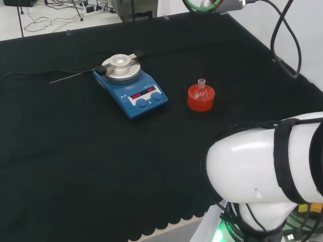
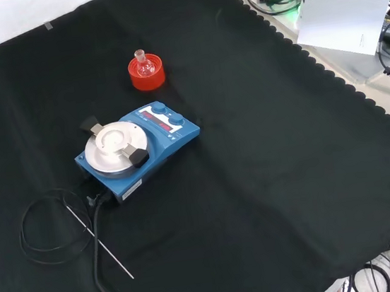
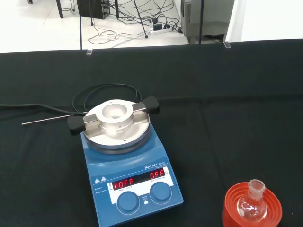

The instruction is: Pick up the round-bottom flask.

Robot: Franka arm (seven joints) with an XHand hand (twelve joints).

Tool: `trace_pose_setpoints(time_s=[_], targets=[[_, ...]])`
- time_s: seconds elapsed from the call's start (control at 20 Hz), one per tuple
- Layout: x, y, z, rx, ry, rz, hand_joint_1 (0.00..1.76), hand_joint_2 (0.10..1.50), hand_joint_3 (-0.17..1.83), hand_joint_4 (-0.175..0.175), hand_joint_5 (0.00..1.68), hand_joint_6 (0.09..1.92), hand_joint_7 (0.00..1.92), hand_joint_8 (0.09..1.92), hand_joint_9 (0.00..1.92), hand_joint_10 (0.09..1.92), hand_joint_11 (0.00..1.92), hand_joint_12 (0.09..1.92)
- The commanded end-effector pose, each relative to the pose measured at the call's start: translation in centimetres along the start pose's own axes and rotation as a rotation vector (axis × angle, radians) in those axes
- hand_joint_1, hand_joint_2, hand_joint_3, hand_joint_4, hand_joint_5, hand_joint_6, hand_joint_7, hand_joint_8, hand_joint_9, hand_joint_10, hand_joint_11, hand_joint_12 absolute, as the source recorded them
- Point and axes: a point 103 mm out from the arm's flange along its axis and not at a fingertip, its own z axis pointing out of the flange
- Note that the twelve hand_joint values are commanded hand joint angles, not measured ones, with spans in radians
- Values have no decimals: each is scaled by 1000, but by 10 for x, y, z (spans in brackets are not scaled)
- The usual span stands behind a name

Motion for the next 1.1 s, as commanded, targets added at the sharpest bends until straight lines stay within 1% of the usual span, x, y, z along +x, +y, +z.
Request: trace_pose_setpoints(time_s=[0.05,0.1,0.15,0.2,0.3,0.35,0.4,0.55,0.7,0.85,1.0,1.1], targets=[[-11,0,-1,-13,1,0,409,1053,629,11,321,446,296,874,414,933,224,1368],[-24,0,-1,-15,6,3,279,1129,517,16,335,406,167,714,290,794,109,1364],[-39,1,-2,-14,11,5,211,1181,436,18,349,373,107,621,232,716,51,1361],[-56,1,-1,-12,16,11,178,1210,389,19,359,353,81,573,205,675,23,1359],[-90,3,0,-4,20,14,156,1233,351,20,368,336,65,537,188,645,4,1359],[-76,3,5,1,-5,46,153,1236,344,20,370,333,64,531,186,641,1,1359],[-56,4,13,3,-47,75,153,1238,341,20,372,332,64,529,186,639,0,1359],[-42,9,26,11,-108,111,153,1240,335,20,376,330,68,528,188,638,0,1361],[-35,19,38,23,-121,138,157,1242,330,19,382,329,74,528,192,639,0,1366],[-34,28,58,38,-110,166,160,1243,326,18,387,328,80,528,195,639,0,1369],[-43,37,76,64,-89,193,162,1245,322,18,390,327,87,530,201,640,0,1372],[-51,44,84,68,-80,206,164,1246,320,18,392,326,90,531,204,641,0,1375]])
